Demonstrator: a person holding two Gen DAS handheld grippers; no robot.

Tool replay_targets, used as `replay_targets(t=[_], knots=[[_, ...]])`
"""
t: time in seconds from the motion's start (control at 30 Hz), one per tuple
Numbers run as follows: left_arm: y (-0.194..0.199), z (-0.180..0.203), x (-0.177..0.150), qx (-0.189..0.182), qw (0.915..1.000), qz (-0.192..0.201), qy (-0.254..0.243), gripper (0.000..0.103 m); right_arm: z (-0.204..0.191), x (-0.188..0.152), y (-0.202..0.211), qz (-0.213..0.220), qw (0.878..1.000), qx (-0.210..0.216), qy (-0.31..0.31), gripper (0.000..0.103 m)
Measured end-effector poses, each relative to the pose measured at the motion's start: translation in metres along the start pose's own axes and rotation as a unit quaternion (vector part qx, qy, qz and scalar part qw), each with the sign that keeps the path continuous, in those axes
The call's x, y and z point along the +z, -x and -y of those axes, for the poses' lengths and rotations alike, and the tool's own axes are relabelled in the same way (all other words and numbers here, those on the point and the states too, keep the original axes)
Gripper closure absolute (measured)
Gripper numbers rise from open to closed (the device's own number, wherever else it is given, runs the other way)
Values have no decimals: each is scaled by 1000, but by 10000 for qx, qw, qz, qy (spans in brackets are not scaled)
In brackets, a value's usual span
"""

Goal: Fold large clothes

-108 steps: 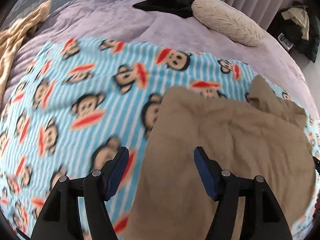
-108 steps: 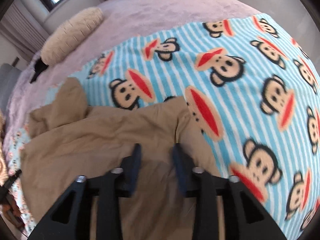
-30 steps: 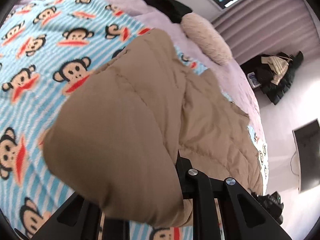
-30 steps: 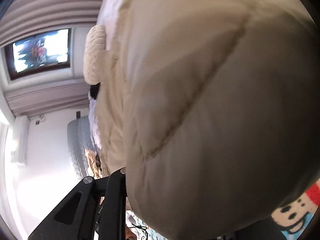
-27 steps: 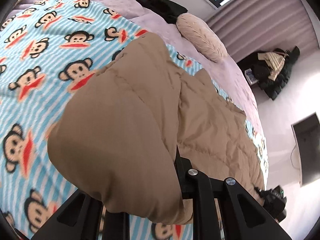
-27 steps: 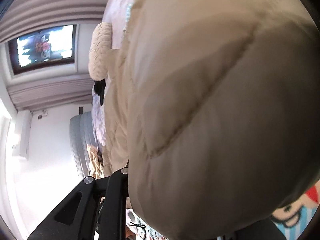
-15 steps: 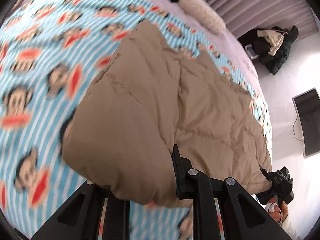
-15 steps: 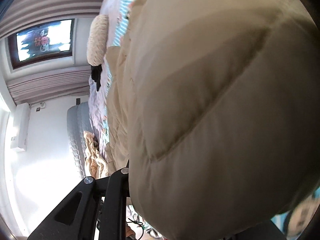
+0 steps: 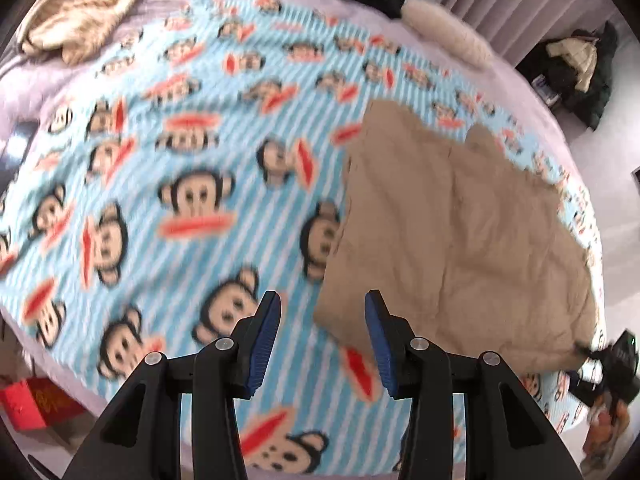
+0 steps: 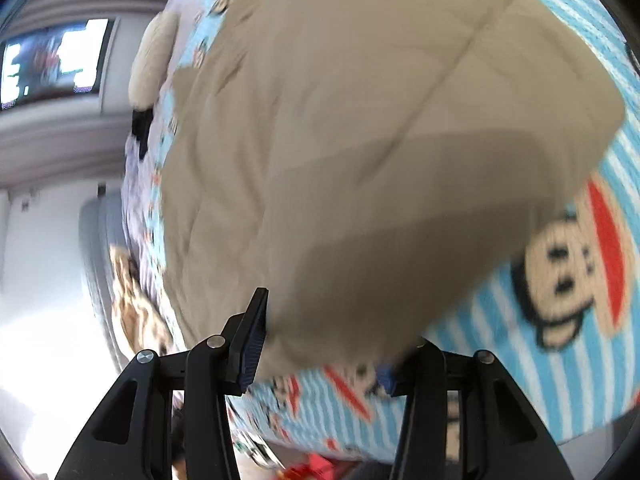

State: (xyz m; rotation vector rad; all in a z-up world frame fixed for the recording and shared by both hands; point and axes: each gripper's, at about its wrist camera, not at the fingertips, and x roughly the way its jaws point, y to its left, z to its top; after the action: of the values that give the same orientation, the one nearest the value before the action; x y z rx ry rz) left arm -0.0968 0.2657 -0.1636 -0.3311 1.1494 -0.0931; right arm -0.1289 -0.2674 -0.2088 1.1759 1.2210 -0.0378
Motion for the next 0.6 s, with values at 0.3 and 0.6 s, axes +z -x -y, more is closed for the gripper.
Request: replay_targets(t=[0.3, 0.6], knots=[[-72, 31, -1, 132, 9971, -496, -554, 57, -52, -29, -16, -334, 9911, -254, 1261, 76], [-66, -6, 12, -994, 9914, -805, -279, 57, -109, -34, -22, 358, 9672, -1278, 2166, 76]])
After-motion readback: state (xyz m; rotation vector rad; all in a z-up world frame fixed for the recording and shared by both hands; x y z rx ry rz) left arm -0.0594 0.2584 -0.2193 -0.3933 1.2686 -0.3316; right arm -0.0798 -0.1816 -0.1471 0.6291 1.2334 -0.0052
